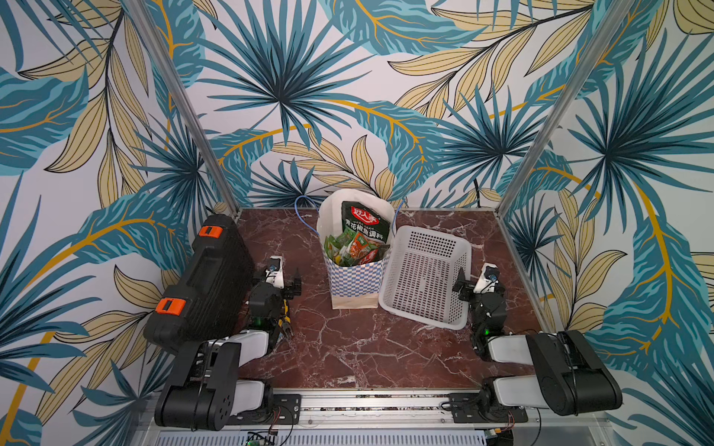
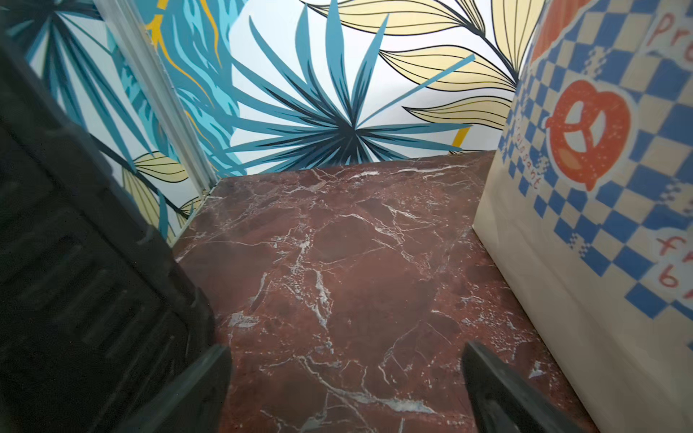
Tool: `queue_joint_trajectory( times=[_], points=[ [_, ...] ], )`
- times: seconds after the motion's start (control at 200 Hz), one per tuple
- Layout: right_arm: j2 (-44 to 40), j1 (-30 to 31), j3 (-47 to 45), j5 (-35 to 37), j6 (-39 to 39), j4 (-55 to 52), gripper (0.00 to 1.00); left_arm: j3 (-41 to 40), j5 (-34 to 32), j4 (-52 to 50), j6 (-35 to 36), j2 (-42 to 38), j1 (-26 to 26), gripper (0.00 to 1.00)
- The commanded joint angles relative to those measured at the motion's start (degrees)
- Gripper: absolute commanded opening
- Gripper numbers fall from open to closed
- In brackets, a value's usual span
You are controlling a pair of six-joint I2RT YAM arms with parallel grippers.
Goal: Place the condiment packets inside the bag
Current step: Reset both arms
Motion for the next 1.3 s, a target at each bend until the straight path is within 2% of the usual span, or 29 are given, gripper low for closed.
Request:
queue_joint_trajectory(
  times=[0.0,0.085,0.165,0.235,0.295,0.355,1.292],
  points=[
    [4.2,0.1,1.4,-1.4,-1.1,1.5,1.0,0.4,3.5,4.4,1.4,2.2,0.4,1.0],
    [9.3,0.5,2.8,-4.3,-3.8,5.5,1.0,0.8,1.5,7.9,1.5,6.7,-0.2,1.0],
    [5.4,0.6,5.3,-2.4,-1.7,-5.4,1.0,4.1,1.8,5.7,3.5,10.5,-1.3,1.0],
    [6.8,0.6,9.3,-2.3,-2.8,-10.6,1.0,7.3,-0.4,-1.5,2.5,9.8,-1.4,1.0],
    [6.2,0.5,13.5,-1.0,-0.9,-19.9,1.0,8.2,-1.9,-1.9,2.0,10.6,-1.4,1.0],
    [6.9,0.3,12.8,-1.3,-1.6,-16.9,0.99,9.0,-2.5,-3.7,1.2,10.6,-1.1,1.0],
    [6.5,0.3,12.9,-1.5,-1.3,-18.2,1.0,9.1,-2.5,-3.9,1.1,10.5,-0.9,1.0]
  ],
)
